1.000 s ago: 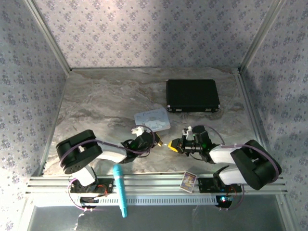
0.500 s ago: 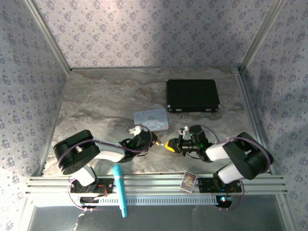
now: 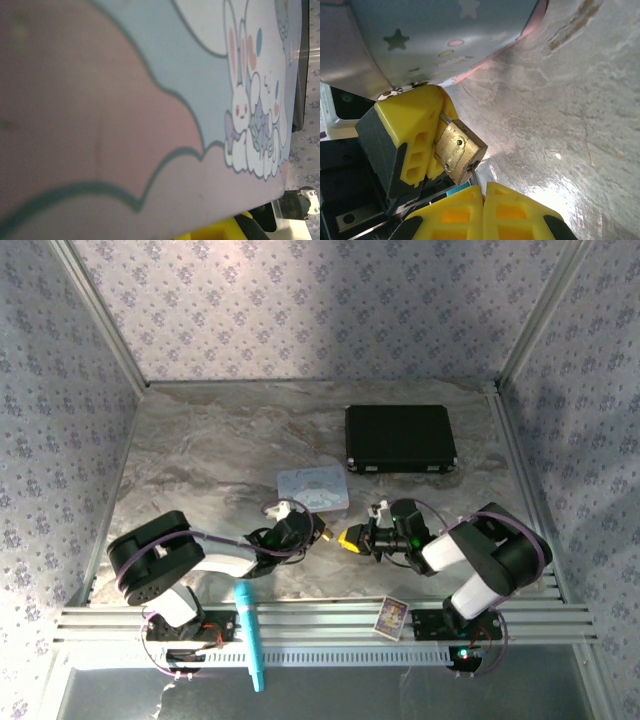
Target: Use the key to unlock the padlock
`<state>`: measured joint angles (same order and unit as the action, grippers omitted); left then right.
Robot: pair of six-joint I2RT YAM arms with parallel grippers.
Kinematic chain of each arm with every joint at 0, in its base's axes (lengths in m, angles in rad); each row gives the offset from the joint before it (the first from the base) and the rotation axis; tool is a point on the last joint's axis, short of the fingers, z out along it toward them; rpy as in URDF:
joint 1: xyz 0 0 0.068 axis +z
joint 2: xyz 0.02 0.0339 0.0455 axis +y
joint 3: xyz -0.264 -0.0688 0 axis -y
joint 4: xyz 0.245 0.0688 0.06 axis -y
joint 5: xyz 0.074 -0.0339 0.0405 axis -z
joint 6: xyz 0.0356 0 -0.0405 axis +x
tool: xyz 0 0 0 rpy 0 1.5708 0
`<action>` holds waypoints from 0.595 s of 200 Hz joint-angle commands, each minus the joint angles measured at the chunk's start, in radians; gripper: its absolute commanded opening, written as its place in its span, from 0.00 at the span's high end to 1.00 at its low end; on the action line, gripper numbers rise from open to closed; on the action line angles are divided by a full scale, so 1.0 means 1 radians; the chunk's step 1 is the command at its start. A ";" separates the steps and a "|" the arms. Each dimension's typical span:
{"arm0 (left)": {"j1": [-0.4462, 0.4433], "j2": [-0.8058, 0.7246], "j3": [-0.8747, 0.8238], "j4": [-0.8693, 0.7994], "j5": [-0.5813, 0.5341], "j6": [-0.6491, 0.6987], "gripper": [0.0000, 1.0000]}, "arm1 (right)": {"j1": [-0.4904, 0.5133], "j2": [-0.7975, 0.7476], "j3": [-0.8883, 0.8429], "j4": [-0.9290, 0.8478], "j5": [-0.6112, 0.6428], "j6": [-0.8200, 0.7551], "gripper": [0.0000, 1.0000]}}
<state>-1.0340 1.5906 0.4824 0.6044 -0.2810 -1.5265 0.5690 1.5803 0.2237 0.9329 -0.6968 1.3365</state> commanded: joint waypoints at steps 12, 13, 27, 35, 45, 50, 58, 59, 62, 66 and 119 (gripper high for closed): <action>-0.001 -0.024 -0.009 0.063 0.018 -0.026 1.00 | -0.011 -0.004 0.024 0.047 0.004 -0.003 1.00; -0.001 -0.023 -0.009 0.065 0.019 -0.026 1.00 | -0.010 -0.003 0.024 0.047 0.005 -0.002 1.00; -0.003 -0.018 -0.005 0.082 0.033 -0.036 1.00 | 0.001 0.009 0.037 0.056 0.011 0.005 1.00; -0.005 -0.018 -0.007 0.096 0.036 -0.048 1.00 | 0.008 0.024 0.042 0.077 0.016 0.014 1.00; -0.005 -0.020 -0.011 0.120 0.041 -0.053 1.00 | 0.011 0.041 0.041 0.119 0.023 0.031 1.00; -0.006 -0.023 -0.012 0.122 0.039 -0.055 1.00 | 0.012 0.051 0.039 0.142 0.025 0.040 1.00; -0.006 -0.032 -0.010 0.120 0.040 -0.059 1.00 | 0.011 0.065 0.039 0.170 0.028 0.050 1.00; -0.006 -0.033 -0.009 0.120 0.041 -0.060 1.00 | 0.011 0.068 0.039 0.172 0.029 0.052 1.00; -0.006 -0.035 -0.009 0.120 0.042 -0.061 1.00 | 0.012 0.073 0.040 0.184 0.032 0.054 1.00; -0.006 -0.038 -0.011 0.123 0.042 -0.065 1.00 | 0.012 0.079 0.042 0.195 0.035 0.058 1.00; -0.008 -0.036 -0.029 0.170 0.041 -0.117 1.00 | 0.024 0.151 0.038 0.345 0.100 0.147 1.00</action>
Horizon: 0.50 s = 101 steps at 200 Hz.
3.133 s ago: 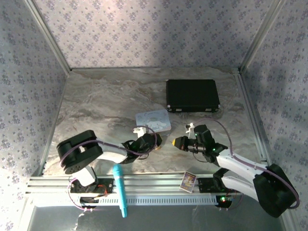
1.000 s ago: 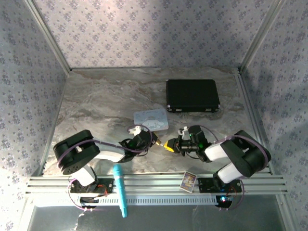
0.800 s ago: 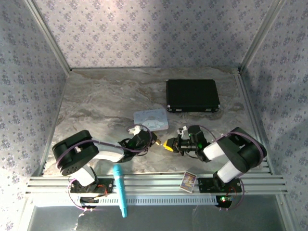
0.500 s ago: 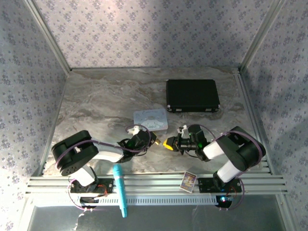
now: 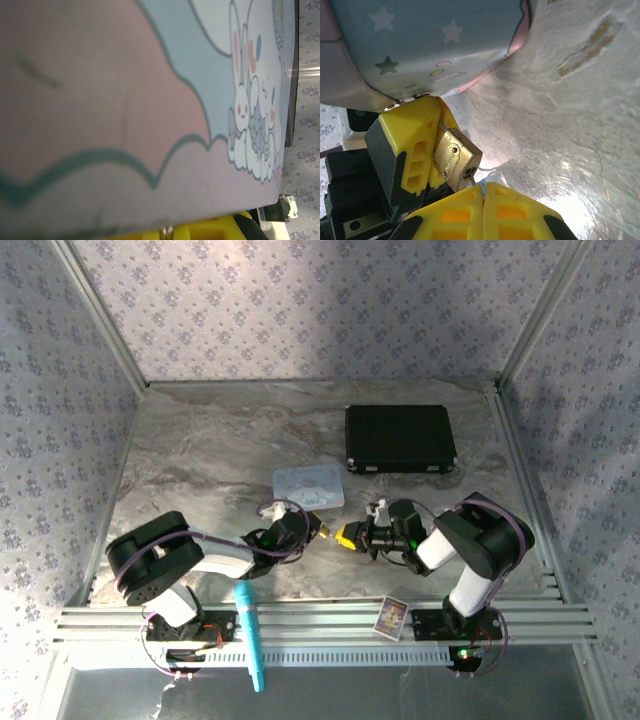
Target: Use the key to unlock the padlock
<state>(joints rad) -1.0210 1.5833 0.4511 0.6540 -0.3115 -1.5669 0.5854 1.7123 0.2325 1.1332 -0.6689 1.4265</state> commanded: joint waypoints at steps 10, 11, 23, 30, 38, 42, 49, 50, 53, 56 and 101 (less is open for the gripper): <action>-0.022 -0.018 -0.005 0.152 0.066 -0.092 1.00 | 0.014 0.032 0.030 0.158 0.086 0.070 1.00; -0.022 -0.018 -0.006 0.156 0.066 -0.094 1.00 | 0.016 0.033 0.030 0.159 0.088 0.071 1.00; -0.022 -0.001 -0.004 0.197 0.072 -0.106 1.00 | 0.031 0.060 0.031 0.204 0.101 0.090 1.00; -0.022 0.006 -0.002 0.216 0.076 -0.109 1.00 | 0.038 0.079 0.034 0.230 0.105 0.097 1.00; -0.022 0.015 0.003 0.229 0.086 -0.112 1.00 | 0.040 0.098 0.039 0.248 0.104 0.101 1.00; -0.022 0.016 0.007 0.230 0.091 -0.116 1.00 | 0.040 0.107 0.040 0.253 0.104 0.102 1.00; -0.022 0.019 0.011 0.228 0.098 -0.119 1.00 | 0.039 0.114 0.042 0.254 0.105 0.099 1.00; -0.022 0.019 0.012 0.227 0.098 -0.120 1.00 | 0.039 0.114 0.042 0.255 0.105 0.099 1.00; -0.022 0.020 0.013 0.223 0.100 -0.122 1.00 | 0.038 0.116 0.043 0.255 0.104 0.096 1.00; -0.022 0.021 0.013 0.219 0.101 -0.123 1.00 | 0.038 0.116 0.042 0.254 0.103 0.094 1.00; -0.024 0.028 0.019 0.215 0.114 -0.127 1.00 | 0.046 0.102 0.060 0.249 0.096 0.067 1.00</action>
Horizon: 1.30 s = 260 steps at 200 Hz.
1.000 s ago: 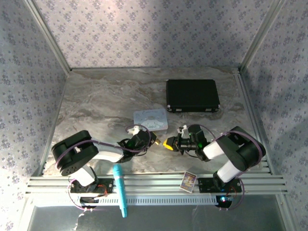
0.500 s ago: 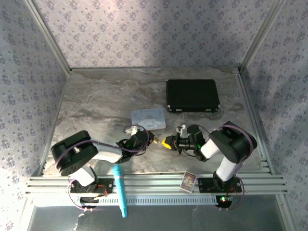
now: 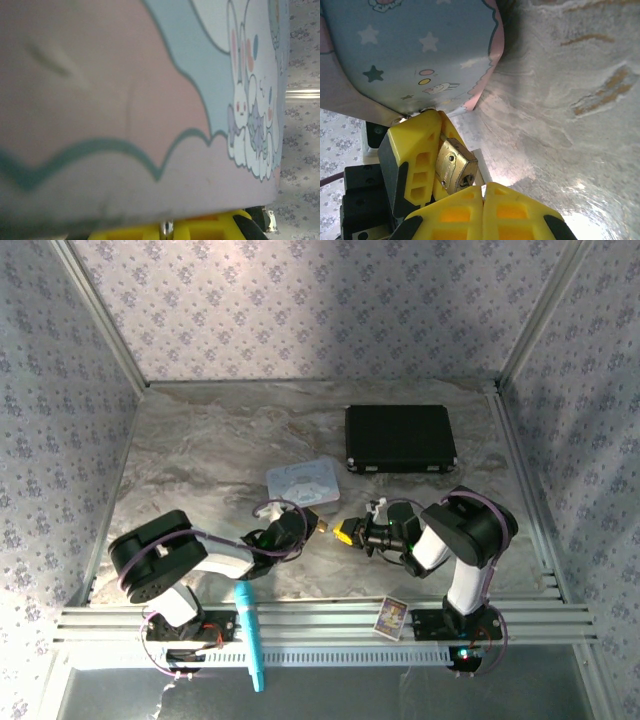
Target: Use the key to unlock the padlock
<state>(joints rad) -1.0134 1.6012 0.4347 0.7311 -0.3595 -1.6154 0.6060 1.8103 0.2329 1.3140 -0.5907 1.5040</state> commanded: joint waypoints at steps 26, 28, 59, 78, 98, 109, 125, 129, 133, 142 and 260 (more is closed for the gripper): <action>-0.030 0.017 0.039 0.157 0.177 -0.077 1.00 | 0.029 0.019 0.082 0.073 -0.002 -0.038 1.00; -0.029 0.017 0.038 0.156 0.176 -0.078 1.00 | 0.029 0.018 0.081 0.073 -0.004 -0.041 1.00; -0.020 -0.003 0.049 0.091 0.203 -0.041 1.00 | 0.013 0.000 0.081 0.073 -0.063 -0.044 1.00; -0.022 -0.016 0.055 0.061 0.200 0.001 1.00 | 0.011 -0.011 0.096 0.071 -0.093 -0.026 1.00; -0.021 -0.014 0.036 0.084 0.200 0.004 1.00 | -0.013 -0.032 0.096 0.071 -0.118 -0.007 1.00; -0.021 -0.009 0.027 0.114 0.205 0.007 1.00 | -0.028 -0.035 0.106 0.071 -0.140 0.016 1.00; -0.022 -0.004 0.030 0.128 0.218 0.005 1.00 | -0.028 -0.020 0.133 0.074 -0.159 0.066 1.00; -0.022 -0.004 0.031 0.132 0.220 0.004 1.00 | -0.023 -0.017 0.141 0.074 -0.163 0.070 1.00; -0.023 -0.003 0.033 0.138 0.221 0.001 1.00 | -0.018 -0.017 0.148 0.074 -0.163 0.071 1.00; -0.022 -0.003 0.032 0.159 0.221 -0.002 1.00 | -0.005 -0.014 0.156 0.073 -0.157 0.067 1.00; -0.014 0.036 0.024 0.310 0.263 -0.090 1.00 | -0.114 0.077 0.115 0.069 -0.222 -0.009 1.00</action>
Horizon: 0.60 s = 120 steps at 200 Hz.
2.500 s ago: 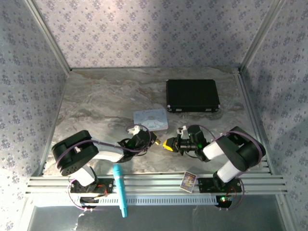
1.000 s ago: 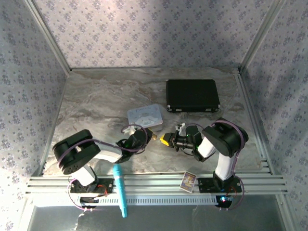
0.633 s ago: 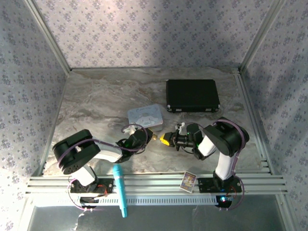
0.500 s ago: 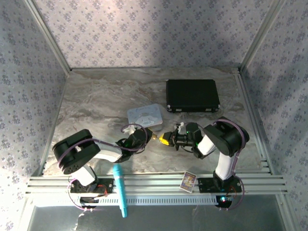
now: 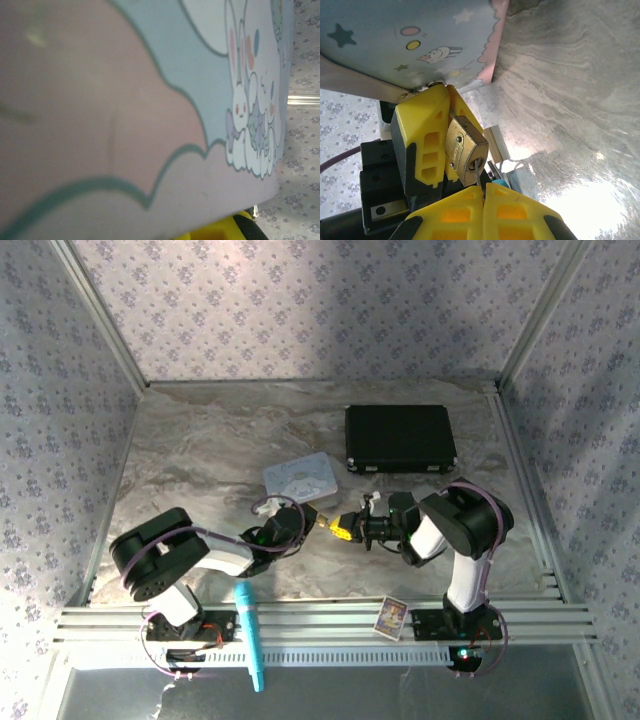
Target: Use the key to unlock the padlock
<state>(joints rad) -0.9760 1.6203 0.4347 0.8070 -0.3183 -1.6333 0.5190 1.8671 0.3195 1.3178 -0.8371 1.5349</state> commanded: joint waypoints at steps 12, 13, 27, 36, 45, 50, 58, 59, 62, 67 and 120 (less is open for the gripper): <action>-0.052 0.029 0.025 0.251 0.223 -0.082 1.00 | -0.028 0.032 0.036 0.054 0.020 -0.052 1.00; -0.053 0.030 0.025 0.252 0.224 -0.083 1.00 | -0.028 0.032 0.038 0.053 0.019 -0.053 1.00; -0.053 0.049 0.029 0.286 0.226 -0.094 1.00 | -0.030 0.058 0.043 0.048 0.017 -0.070 1.00; -0.051 0.056 0.027 0.305 0.225 -0.103 1.00 | -0.039 0.083 0.041 0.066 0.011 -0.070 1.00; -0.049 0.057 0.028 0.300 0.228 -0.103 1.00 | -0.050 0.101 0.043 0.069 -0.001 -0.075 1.00; -0.047 0.053 0.029 0.286 0.230 -0.104 1.00 | -0.055 0.106 0.044 0.068 -0.007 -0.078 1.00; -0.047 0.047 0.030 0.262 0.232 -0.099 1.00 | -0.064 0.112 0.044 0.069 -0.019 -0.083 1.00; -0.047 0.046 0.030 0.259 0.232 -0.099 1.00 | -0.064 0.112 0.044 0.068 -0.020 -0.083 1.00; -0.048 0.043 0.030 0.249 0.234 -0.097 1.00 | -0.066 0.112 0.046 0.068 -0.026 -0.084 1.00; -0.047 0.038 0.031 0.229 0.235 -0.097 1.00 | -0.070 0.110 0.045 0.068 -0.034 -0.087 1.00; -0.046 -0.007 0.034 0.142 0.215 -0.063 1.00 | -0.093 0.101 0.042 0.036 -0.068 -0.139 1.00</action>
<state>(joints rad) -0.9764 1.6527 0.4351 0.8825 -0.2909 -1.6348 0.4343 1.9469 0.3363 1.3846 -0.9577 1.4288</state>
